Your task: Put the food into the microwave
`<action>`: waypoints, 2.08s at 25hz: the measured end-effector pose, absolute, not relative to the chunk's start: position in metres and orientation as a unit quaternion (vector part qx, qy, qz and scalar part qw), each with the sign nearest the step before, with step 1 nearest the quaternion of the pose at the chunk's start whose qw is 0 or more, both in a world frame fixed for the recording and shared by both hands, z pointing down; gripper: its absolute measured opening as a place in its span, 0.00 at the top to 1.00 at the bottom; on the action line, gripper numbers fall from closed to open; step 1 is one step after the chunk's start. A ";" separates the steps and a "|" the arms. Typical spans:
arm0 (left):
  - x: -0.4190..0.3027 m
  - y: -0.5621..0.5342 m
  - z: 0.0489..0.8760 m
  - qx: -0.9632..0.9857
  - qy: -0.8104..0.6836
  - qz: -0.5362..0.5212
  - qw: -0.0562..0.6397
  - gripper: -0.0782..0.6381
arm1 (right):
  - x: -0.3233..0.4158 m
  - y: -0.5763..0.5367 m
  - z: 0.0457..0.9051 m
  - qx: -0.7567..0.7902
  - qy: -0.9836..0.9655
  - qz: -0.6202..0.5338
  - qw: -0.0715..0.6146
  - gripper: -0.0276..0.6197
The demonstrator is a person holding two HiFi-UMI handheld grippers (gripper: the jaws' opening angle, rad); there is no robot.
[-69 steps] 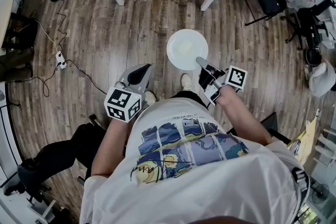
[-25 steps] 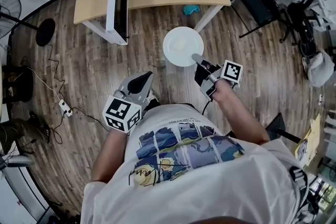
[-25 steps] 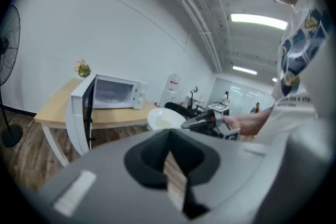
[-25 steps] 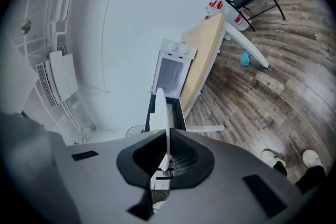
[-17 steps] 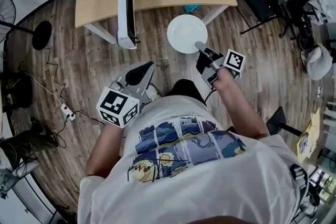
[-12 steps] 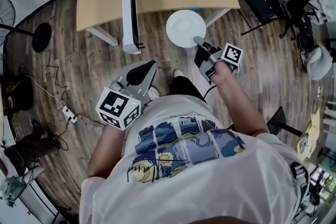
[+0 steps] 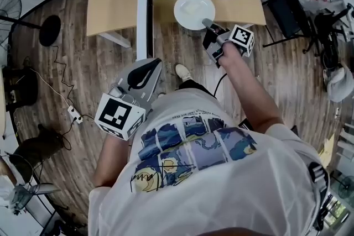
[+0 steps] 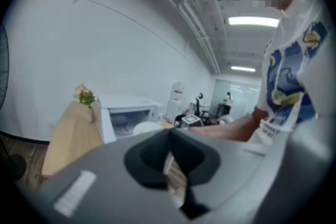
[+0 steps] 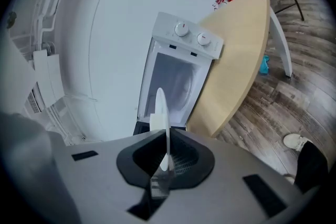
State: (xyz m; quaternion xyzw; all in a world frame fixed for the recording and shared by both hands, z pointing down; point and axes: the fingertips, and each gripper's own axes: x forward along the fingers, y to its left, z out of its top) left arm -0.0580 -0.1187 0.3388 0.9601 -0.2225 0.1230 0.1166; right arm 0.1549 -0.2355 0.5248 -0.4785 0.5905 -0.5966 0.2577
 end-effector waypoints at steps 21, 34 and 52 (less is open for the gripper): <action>-0.081 -0.213 0.349 0.901 -0.379 0.149 0.148 0.88 | 0.181 -0.430 0.591 -0.483 0.573 -0.619 0.235 0.94; -0.088 -0.229 0.356 0.884 -0.409 0.165 0.155 0.88 | 0.189 -0.475 0.610 -0.510 0.570 -0.606 0.218 0.94; -0.092 -0.230 0.363 0.877 -0.419 0.180 0.150 0.88 | 0.191 -0.484 0.608 -0.597 0.705 -0.375 -0.074 0.73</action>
